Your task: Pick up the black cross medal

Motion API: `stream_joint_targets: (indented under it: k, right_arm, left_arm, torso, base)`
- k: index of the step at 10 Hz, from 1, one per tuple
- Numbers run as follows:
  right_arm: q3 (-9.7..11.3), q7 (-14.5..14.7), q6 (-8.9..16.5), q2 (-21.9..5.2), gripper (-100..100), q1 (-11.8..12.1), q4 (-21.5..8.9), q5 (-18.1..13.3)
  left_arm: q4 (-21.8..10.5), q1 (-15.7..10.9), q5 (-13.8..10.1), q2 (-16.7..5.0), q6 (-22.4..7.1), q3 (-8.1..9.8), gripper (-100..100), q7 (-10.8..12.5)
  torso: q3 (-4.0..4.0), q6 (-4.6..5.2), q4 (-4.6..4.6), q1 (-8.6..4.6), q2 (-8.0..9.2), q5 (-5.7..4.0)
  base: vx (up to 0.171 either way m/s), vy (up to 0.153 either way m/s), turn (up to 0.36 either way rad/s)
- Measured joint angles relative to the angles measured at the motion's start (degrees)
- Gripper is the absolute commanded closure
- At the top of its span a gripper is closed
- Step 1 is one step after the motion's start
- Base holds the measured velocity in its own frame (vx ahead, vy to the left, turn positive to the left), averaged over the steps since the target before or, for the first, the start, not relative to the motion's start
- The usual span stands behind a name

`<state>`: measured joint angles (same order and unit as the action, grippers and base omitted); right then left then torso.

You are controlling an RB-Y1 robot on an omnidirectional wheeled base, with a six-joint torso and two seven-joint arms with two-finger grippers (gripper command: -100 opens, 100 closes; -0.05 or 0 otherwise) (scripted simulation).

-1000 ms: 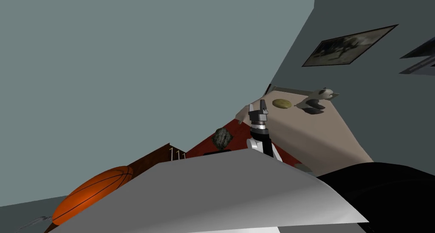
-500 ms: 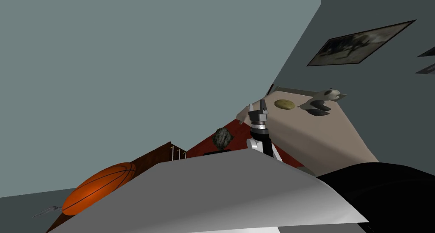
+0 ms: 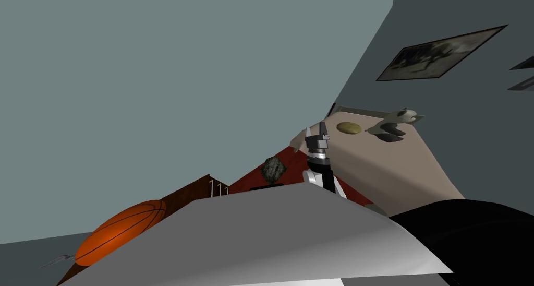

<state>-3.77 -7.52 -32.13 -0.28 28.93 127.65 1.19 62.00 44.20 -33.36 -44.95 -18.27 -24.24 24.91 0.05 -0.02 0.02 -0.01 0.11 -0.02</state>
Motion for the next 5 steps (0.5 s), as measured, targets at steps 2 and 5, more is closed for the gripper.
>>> stream_joint_targets:
  k: [2, 5]
  right_arm:
    - [0.0, 0.0, 0.0, 0.0, 0, 0.0, 0.0, 0.0]
    - [0.0, 0.0, 0.0, 0.0, 0, 0.0, 0.0, 0.0]
  left_arm:
    - [-3.8, -0.6, 1.8, 2.1, 3.0, 0.37, -100, -1.4]
    - [-7.9, -1.2, 3.8, 4.1, 6.8, 0.86, -100, -2.9]
  torso:
    - [0.04, -0.05, 0.01, 0.25, 0.08, 0.05]
    - [0.01, -0.05, -0.02, 0.39, 0.04, 0.08]
  base:
    - [-0.014, 0.085, 0.14]
    - [0.003, 0.088, 0.1]
